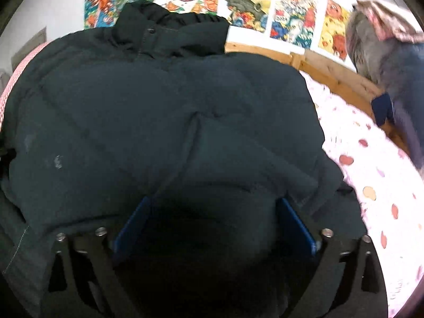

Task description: Fold large clothes

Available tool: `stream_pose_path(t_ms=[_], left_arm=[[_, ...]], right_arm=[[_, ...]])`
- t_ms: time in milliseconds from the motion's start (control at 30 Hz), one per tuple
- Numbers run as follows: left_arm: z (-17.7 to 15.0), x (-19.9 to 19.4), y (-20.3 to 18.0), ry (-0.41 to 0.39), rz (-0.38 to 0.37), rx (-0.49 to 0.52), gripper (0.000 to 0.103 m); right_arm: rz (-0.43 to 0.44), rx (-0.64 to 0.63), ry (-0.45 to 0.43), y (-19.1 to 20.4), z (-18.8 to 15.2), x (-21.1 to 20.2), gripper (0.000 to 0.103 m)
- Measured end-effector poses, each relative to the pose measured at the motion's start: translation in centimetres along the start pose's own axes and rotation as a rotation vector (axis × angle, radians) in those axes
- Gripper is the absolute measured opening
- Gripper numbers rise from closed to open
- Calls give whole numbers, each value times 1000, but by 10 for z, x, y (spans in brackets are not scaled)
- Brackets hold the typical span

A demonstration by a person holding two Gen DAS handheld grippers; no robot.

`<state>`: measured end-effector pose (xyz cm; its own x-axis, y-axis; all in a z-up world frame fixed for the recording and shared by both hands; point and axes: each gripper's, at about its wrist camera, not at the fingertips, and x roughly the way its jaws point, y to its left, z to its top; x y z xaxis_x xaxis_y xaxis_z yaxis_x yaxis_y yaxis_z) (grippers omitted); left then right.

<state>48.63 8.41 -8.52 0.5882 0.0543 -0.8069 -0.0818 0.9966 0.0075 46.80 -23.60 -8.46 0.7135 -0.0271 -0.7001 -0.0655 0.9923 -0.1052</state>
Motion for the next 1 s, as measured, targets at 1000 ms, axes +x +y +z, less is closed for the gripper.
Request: stream_pose_path(t_ms=[1000], left_arm=[[-21, -88, 23, -92, -49, -89, 103]], right_arm=[[75, 66, -145, -23, -8, -70, 102]])
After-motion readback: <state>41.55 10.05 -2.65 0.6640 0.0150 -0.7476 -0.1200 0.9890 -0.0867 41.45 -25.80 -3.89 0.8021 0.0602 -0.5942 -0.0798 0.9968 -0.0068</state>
